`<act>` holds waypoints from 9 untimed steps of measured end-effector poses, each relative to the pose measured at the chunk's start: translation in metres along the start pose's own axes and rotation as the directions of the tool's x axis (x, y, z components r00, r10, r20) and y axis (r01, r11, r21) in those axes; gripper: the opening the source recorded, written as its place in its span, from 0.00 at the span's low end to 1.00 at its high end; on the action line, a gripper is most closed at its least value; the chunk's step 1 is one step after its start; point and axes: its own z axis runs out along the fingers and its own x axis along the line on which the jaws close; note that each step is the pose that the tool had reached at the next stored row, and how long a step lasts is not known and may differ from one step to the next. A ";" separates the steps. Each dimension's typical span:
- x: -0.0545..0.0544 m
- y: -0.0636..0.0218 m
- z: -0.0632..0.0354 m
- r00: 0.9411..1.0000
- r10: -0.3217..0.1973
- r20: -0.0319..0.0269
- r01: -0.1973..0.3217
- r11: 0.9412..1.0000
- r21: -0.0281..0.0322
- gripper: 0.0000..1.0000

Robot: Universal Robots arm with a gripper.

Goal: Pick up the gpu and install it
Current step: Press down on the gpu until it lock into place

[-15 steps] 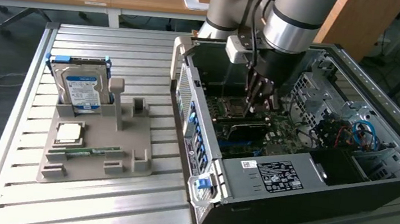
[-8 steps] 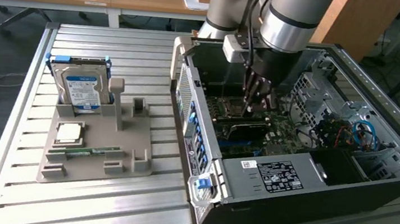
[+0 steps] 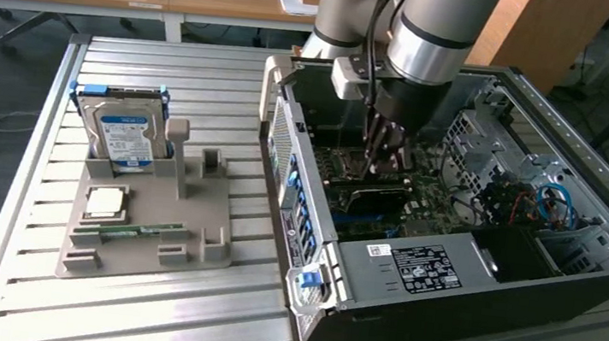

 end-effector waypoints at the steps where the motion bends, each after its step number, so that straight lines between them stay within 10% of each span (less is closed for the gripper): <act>1: 0.000 0.0002 0.0011 1.000 0.000 0.000 0.000 1.000 0.000 0.11; 9: 0.000 0.0005 0.0053 1.000 0.002 0.000 -0.002 1.000 0.000 0.11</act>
